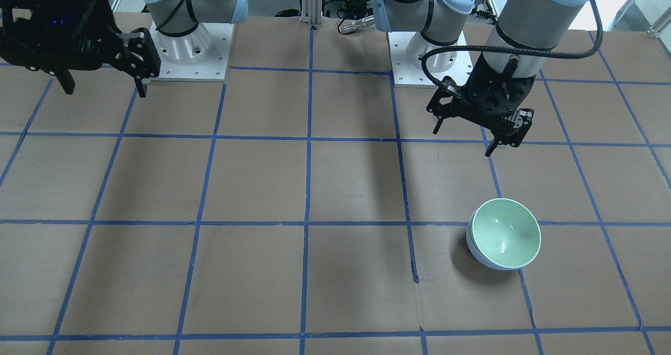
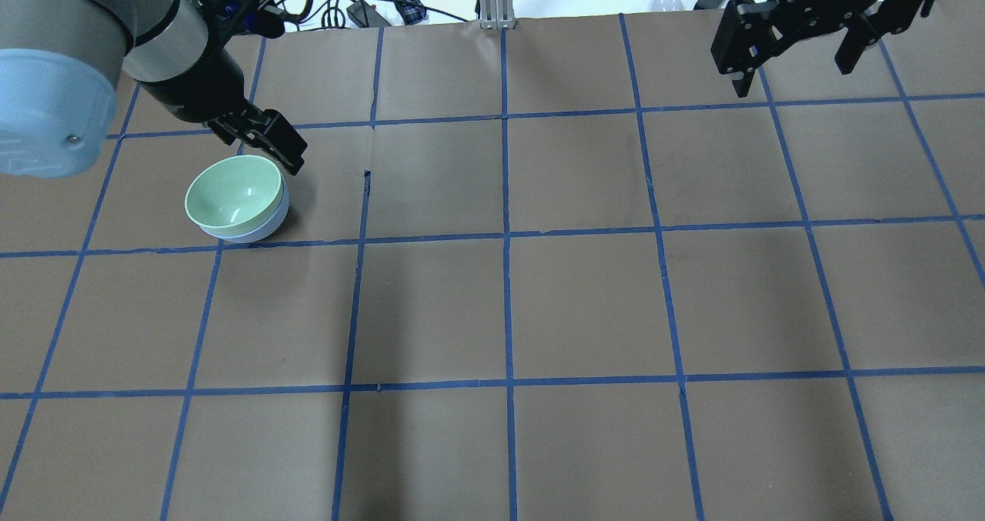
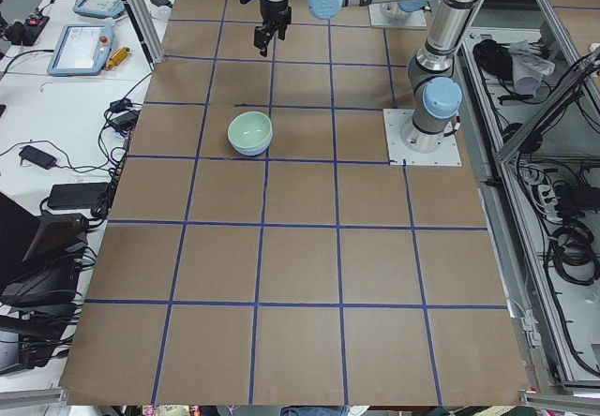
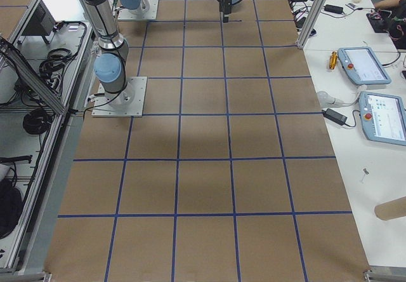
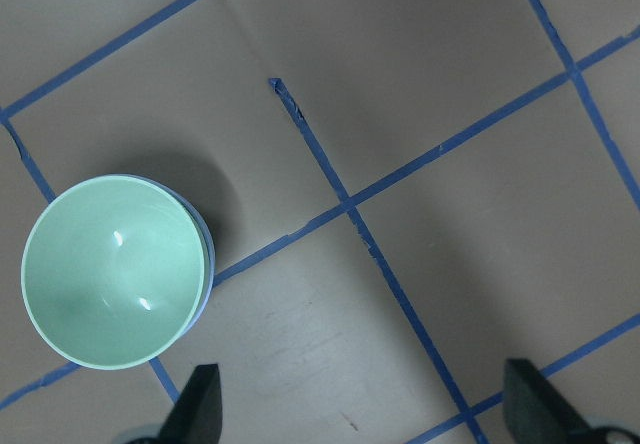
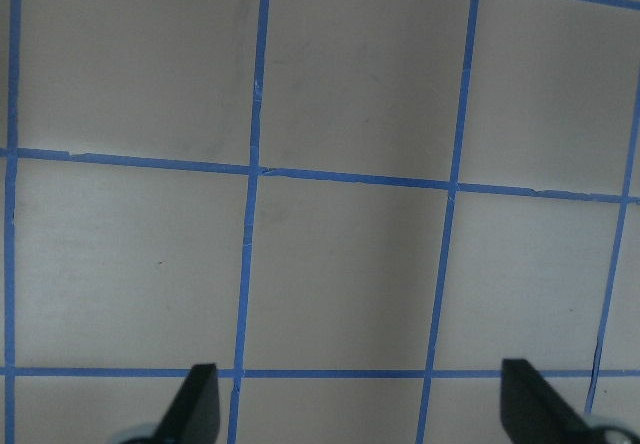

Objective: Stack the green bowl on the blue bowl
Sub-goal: 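Open the left gripper and raise it above the stacked bowls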

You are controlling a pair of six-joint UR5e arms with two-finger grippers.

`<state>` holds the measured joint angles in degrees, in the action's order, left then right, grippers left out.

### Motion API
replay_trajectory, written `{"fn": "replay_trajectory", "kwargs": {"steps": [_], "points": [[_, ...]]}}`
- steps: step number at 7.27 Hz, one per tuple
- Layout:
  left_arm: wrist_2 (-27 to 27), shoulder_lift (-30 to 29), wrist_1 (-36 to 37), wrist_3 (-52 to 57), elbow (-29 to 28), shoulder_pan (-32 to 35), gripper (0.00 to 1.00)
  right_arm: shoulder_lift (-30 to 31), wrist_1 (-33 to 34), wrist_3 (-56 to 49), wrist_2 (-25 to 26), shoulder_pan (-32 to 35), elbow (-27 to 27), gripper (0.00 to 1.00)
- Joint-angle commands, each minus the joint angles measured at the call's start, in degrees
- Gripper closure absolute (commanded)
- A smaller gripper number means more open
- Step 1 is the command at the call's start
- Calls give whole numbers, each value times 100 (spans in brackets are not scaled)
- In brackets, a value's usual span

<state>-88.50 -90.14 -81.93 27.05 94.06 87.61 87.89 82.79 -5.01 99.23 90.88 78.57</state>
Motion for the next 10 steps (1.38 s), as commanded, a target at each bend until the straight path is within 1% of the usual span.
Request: {"fn": "replay_trajectory", "kwargs": {"steps": [1,2,3,4,5,6,7,10], "points": [[8,197,-436,-1284,-98,54,0,0,0,0,0,0,0,0],[-1,285,-482,-1612,-98,80,0,0,0,0,0,0,0,0],[-297,304,-482,-1772,-98,150,0,0,0,0,0,0,0,0],[-413,321,-482,-1869,-98,238,0,0,0,0,0,0,0,0],[-388,330,-491,-1922,-107,256,0,0,0,0,0,0,0,0],[-179,382,-769,-2158,-98,256,0,0,0,0,0,0,0,0],[-151,400,-842,-2343,-133,256,0,0,0,0,0,0,0,0],[-176,374,-886,-2292,-221,186,0,0,0,0,0,0,0,0]]}}
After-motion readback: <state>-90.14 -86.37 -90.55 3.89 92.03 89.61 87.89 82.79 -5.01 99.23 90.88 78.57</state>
